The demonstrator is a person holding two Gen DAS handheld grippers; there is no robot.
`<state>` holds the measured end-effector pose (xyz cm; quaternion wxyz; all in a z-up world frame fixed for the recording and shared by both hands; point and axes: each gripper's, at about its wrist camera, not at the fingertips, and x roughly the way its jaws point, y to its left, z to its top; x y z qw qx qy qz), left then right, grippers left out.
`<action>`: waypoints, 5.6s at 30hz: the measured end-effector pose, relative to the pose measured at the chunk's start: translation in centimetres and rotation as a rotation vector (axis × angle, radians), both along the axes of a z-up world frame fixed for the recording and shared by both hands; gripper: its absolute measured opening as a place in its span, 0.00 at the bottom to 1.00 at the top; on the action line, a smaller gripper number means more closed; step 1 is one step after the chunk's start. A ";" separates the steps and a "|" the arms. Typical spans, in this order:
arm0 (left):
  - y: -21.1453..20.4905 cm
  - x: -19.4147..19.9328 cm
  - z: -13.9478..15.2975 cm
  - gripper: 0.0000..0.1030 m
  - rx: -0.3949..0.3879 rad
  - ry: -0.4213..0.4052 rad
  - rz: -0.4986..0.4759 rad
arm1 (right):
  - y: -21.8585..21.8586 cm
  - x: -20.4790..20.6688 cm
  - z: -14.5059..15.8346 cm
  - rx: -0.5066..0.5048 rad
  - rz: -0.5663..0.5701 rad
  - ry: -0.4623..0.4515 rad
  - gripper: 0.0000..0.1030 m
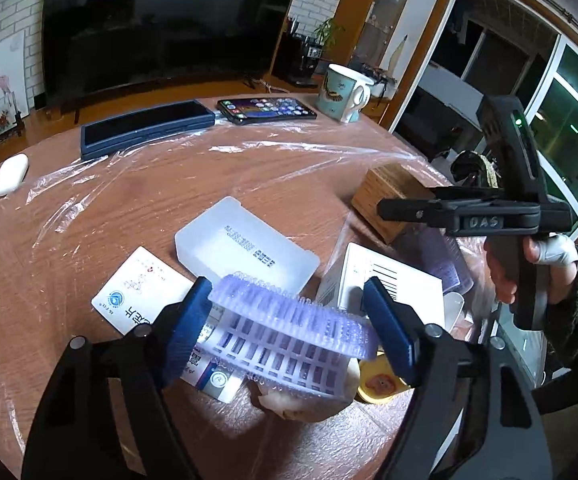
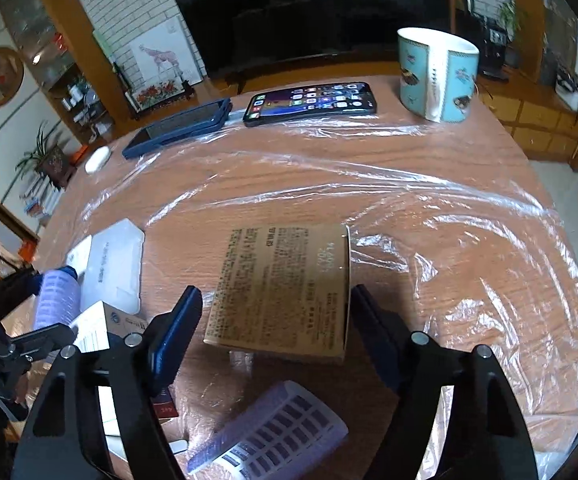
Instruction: Collect trash
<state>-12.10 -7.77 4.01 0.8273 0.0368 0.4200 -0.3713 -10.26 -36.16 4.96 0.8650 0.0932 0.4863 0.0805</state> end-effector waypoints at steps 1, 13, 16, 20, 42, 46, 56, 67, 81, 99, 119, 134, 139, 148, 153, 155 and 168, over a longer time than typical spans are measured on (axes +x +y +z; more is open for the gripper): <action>0.1 0.1 0.0 0.76 -0.006 0.005 0.004 | 0.2 0.0 -0.1 -0.002 0.002 -0.001 0.70; 0.4 0.3 0.5 0.68 -0.034 0.013 0.030 | -0.3 0.6 0.1 0.078 -0.003 -0.011 0.57; 0.8 0.2 0.8 0.68 -0.047 0.011 0.047 | -0.5 0.6 0.4 0.083 -0.012 -0.019 0.57; 1.3 0.1 1.4 0.68 -0.059 0.006 0.074 | -0.8 0.3 1.3 0.100 -0.015 -0.043 0.57; 2.4 -2.0 3.9 0.68 -0.034 -0.019 0.245 | -0.9 -3.3 5.2 0.177 0.084 -0.106 0.57; 2.6 -2.7 4.6 0.68 -0.046 -0.029 0.262 | -0.2 -4.3 6.0 0.183 0.118 -0.119 0.57; 2.4 -5.3 5.8 0.68 -0.066 -0.050 0.249 | 1.0 -8.4 8.2 0.168 0.199 -0.156 0.57; 2.1 -8.3 6.6 0.68 -0.053 -0.067 0.223 | 1.3 -12.9 9.2 0.172 0.231 -0.153 0.57; 2.8 -12.5 6.2 0.68 -0.041 -0.042 0.163 | 1.5 -16.7 8.9 0.171 0.292 -0.122 0.57; 0.3 -16.9 4.2 0.68 0.000 0.006 0.022 | 2.4 -20.7 5.6 0.162 0.329 -0.001 0.57; -1.9 -18.9 0.1 0.68 0.073 0.068 -0.064 | 2.6 -21.4 1.4 0.118 0.323 0.094 0.57; -2.8 -19.3 -3.2 0.68 0.146 0.101 -0.093 | 3.4 -21.7 -1.3 0.089 0.330 0.152 0.57; -3.0 -19.2 -4.6 0.68 0.164 0.119 -0.100 | 3.6 -21.6 -2.3 0.070 0.330 0.168 0.57; -3.7 -19.0 -6.7 0.68 0.209 0.135 -0.109 | 4.1 -21.2 -4.0 0.054 0.321 0.191 0.57; -3.9 -18.8 -7.7 0.68 0.226 0.144 -0.108 | 4.1 -21.0 -4.7 0.051 0.319 0.196 0.57; -4.2 -18.6 -8.1 0.68 0.230 0.146 -0.107 | 4.2 -20.8 -5.0 0.042 0.319 0.196 0.57; -5.1 -18.4 -9.6 0.68 0.245 0.158 -0.114 | 4.1 -20.3 -6.7 0.027 0.322 0.220 0.57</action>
